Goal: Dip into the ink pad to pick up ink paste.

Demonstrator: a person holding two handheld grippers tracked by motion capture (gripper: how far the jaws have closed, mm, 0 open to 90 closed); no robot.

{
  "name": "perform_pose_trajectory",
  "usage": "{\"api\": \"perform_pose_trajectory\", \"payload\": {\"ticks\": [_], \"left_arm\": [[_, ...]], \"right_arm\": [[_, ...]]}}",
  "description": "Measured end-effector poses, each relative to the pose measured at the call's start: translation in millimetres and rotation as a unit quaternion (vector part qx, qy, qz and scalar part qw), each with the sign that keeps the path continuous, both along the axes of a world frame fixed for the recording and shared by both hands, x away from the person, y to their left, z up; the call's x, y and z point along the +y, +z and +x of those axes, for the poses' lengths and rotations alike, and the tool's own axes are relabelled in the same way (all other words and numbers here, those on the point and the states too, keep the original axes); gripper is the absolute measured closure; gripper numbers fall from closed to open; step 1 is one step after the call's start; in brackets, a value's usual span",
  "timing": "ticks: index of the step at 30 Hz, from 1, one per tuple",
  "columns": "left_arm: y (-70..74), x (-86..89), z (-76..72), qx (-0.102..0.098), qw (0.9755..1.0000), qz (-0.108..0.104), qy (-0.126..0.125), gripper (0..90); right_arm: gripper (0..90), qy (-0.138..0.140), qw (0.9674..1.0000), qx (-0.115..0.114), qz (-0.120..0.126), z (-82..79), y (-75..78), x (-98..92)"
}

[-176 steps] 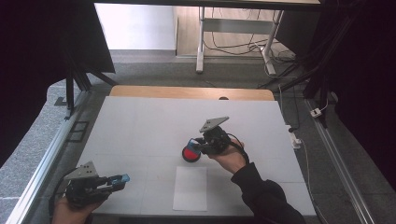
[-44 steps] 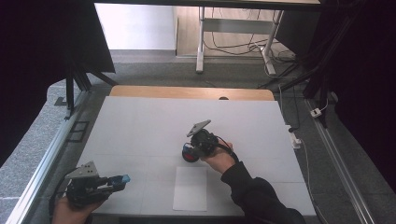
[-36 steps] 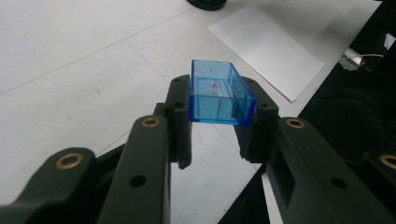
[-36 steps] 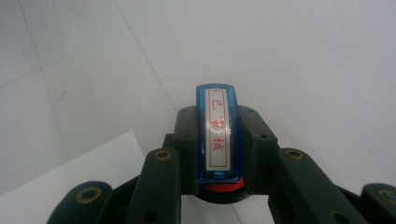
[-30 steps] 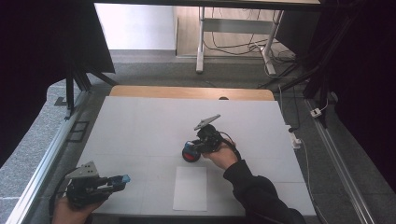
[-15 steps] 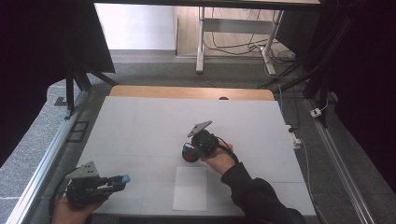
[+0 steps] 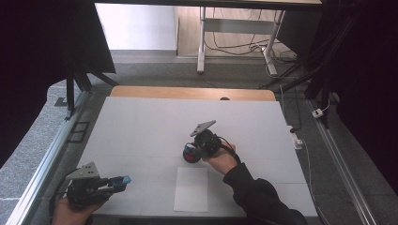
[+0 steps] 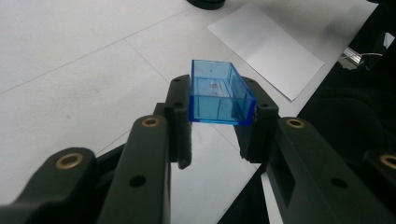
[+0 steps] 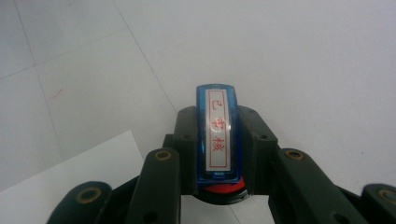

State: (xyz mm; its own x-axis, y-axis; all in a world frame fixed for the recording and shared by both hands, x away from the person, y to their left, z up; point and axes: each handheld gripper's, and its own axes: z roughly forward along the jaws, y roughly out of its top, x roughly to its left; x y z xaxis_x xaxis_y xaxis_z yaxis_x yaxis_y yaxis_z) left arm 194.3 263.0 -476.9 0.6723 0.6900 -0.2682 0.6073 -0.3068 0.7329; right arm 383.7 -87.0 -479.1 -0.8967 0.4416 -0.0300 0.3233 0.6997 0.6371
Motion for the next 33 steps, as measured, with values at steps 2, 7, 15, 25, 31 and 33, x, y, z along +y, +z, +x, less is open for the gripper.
{"api": "perform_pose_trajectory", "payload": {"ticks": [2,7,15,25,31,33], "left_arm": [[0.0,0.0,0.0,0.0,1.0,0.001,0.0,68.2],[0.0,0.3,0.1,0.001,1.0,-0.001,0.0,68.1],[0.0,0.4,0.3,0.002,1.0,0.0,0.002,68.1],[0.0,0.6,0.3,0.003,1.0,-0.002,0.0,68.1],[0.0,0.3,0.2,0.002,1.0,-0.002,0.0,68.1],[0.0,0.4,0.3,0.002,1.0,-0.002,0.0,68.1]], "right_arm": [[71.0,0.001,1.0,0.001,0.006,0.0,1.8,-0.9],[71.0,0.006,0.9998,0.003,0.018,-3.9,9.6,-3.1],[71.0,0.026,0.9992,0.001,0.031,-17.4,20.1,-7.7],[70.9,0.039,0.9983,0.0,0.043,-31.4,28.6,-15.9],[71.0,0.05,0.9976,0.002,0.048,-44.2,32.2,-18.9],[70.9,0.054,0.9973,0.001,0.05,-49.5,34.0,-20.2]]}}
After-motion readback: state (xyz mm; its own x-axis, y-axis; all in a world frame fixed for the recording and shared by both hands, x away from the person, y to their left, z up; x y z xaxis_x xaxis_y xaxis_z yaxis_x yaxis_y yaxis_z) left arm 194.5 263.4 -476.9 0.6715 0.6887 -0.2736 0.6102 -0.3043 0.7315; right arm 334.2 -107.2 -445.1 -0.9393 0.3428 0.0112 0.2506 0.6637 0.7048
